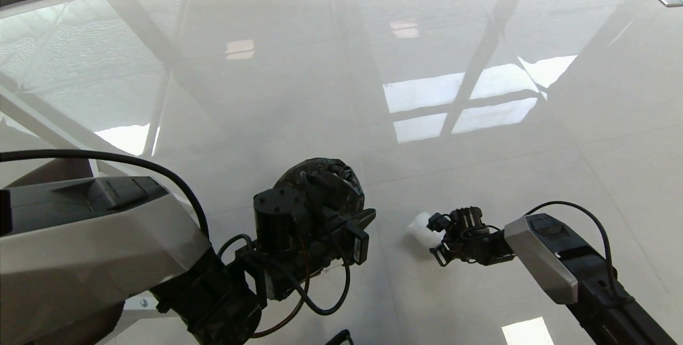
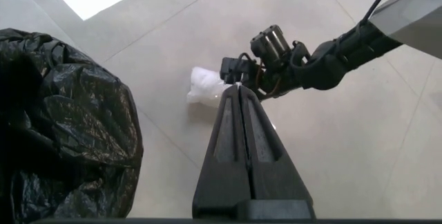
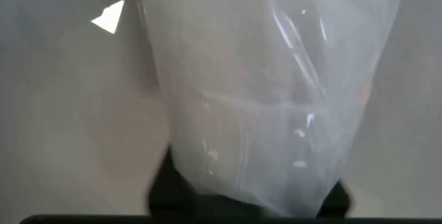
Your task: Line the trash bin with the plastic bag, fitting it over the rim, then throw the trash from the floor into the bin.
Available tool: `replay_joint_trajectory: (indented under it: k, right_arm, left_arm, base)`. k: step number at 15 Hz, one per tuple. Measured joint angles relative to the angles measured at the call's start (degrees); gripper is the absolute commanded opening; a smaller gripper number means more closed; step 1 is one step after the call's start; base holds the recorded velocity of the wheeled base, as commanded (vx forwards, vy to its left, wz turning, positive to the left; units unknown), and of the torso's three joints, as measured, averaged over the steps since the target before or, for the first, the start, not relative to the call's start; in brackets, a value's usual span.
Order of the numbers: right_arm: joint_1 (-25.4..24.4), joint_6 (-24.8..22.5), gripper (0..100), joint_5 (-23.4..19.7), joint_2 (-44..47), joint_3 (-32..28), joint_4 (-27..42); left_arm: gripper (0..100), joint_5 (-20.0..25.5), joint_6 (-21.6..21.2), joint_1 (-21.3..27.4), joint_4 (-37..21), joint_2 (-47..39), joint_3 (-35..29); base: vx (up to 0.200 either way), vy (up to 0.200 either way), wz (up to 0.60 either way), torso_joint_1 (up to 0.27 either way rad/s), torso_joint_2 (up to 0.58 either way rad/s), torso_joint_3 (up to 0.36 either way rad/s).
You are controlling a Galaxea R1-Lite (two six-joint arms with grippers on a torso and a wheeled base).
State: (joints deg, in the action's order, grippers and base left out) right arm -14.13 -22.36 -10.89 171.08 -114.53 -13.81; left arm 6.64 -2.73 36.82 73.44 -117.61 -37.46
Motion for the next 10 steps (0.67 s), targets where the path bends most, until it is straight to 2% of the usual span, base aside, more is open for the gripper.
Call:
replay_joint_trajectory:
  k: [6, 10]
  right_arm:
    - [-1.00, 13.78, 0, -1.05, -8.42, -0.07, 0.84]
    - [-2.90, 27.82, 0, -1.07, -18.93, -0.05, 2.07]
  left_arm:
    - [0, -0.05, 0.00, 0.00, 0.02, -0.74, -0.55]
    - [0, 0.00, 0.09, -0.27, 0.68, -0.30, -1.12]
  base:
    - [0.000, 0.000, 0.00, 0.000, 0.00, 0.000]
    - [0.000, 0.000, 0.00, 0.000, 0.00, 0.000]
